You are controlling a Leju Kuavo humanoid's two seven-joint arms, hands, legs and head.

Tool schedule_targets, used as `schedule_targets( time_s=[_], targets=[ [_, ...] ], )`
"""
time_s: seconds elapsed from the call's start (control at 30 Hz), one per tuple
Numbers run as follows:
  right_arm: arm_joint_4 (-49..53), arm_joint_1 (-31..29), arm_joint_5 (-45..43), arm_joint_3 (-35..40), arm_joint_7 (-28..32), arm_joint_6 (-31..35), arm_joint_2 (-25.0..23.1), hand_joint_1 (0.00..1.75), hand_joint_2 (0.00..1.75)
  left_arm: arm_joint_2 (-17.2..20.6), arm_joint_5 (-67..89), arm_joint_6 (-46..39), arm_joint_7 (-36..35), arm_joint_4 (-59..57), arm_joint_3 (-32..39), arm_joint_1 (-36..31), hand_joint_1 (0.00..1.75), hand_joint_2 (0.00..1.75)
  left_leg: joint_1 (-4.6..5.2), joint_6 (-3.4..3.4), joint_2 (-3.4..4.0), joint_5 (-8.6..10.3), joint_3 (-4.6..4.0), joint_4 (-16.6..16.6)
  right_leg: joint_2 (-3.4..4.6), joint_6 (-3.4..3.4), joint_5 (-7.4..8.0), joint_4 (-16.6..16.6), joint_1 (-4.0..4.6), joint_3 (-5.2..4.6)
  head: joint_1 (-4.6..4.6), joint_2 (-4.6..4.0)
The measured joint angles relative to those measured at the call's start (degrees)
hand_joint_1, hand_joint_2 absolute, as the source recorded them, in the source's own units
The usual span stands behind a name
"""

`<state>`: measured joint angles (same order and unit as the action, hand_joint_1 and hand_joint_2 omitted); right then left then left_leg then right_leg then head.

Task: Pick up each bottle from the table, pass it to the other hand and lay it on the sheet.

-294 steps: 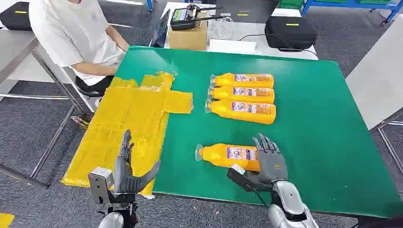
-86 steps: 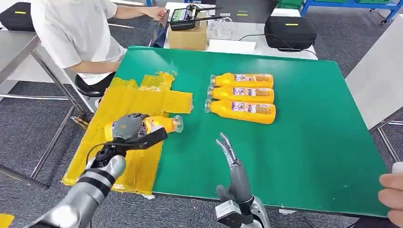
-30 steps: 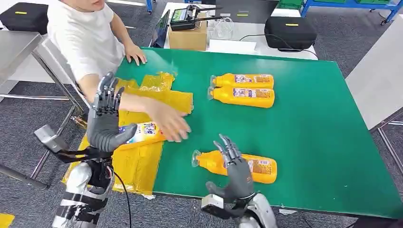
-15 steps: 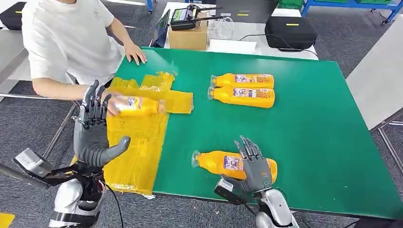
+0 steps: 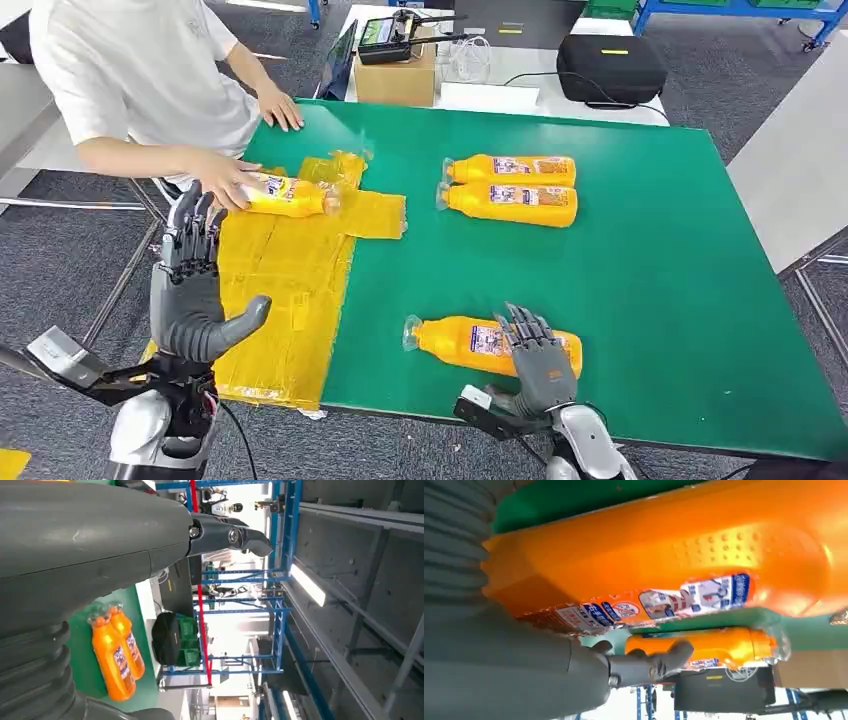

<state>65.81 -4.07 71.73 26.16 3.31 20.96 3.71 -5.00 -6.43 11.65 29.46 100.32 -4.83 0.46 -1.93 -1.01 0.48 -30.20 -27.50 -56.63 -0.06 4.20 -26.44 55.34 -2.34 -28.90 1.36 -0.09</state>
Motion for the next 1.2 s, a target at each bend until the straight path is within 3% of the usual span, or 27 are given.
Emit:
schedule_targets(
  time_s=[0.23, 0.53, 0.83, 1.03, 1.2],
  targets=[
    [4.2, 1.0, 7.4, 0.0, -6.7, -1.7, 1.3, 0.0, 1.75, -0.8, 1.2, -0.2, -0.1, 2.1, 0.8, 2.5, 0.0, 1.75, 0.01, 0.0, 0.0, 0.0, 0.0, 0.0, -0.01, 0.0, 0.0, 0.0, -0.01, 0.01, 0.0, 0.0],
    [8.2, 2.5, 9.0, -1.0, -9.4, -4.3, 2.8, 0.0, 1.75, -1.9, -0.3, 1.0, -1.4, 3.8, 1.7, 4.5, 0.0, 1.75, 0.0, 0.01, 0.0, -0.02, -0.01, 0.0, -0.01, 0.0, 0.0, 0.0, 0.0, -0.01, 0.0, 0.0],
    [8.2, 3.1, 3.2, -4.3, -9.5, -8.1, 3.8, 0.0, 1.75, -2.1, 1.6, -0.5, -5.3, 4.2, 1.2, 5.1, 0.0, 1.75, 0.02, 0.01, 0.0, -0.02, 0.02, 0.0, 0.0, 0.0, 0.0, 0.0, -0.01, 0.0, 0.0, 0.0],
    [0.9, -1.6, -5.1, -5.7, -4.4, -9.6, 3.2, 0.0, 1.75, -2.0, -1.7, -0.1, -8.3, 1.6, 0.2, 2.9, 0.0, 1.75, 0.01, 0.02, 0.07, -0.01, 0.19, 0.0, 0.03, -0.01, 0.01, 0.0, 0.0, 0.12, -0.02, 0.0],
    [-2.8, -4.0, -6.3, -5.9, -3.5, -9.6, 2.6, 0.0, 1.75, -1.9, -2.1, 0.0, -8.5, 0.2, -0.5, 1.7, 0.0, 1.75, 0.0, 0.02, 0.11, -0.01, 0.43, 0.0, 0.05, -0.01, 0.01, 0.0, 0.0, 0.32, 0.0, 0.0]
  ],
)
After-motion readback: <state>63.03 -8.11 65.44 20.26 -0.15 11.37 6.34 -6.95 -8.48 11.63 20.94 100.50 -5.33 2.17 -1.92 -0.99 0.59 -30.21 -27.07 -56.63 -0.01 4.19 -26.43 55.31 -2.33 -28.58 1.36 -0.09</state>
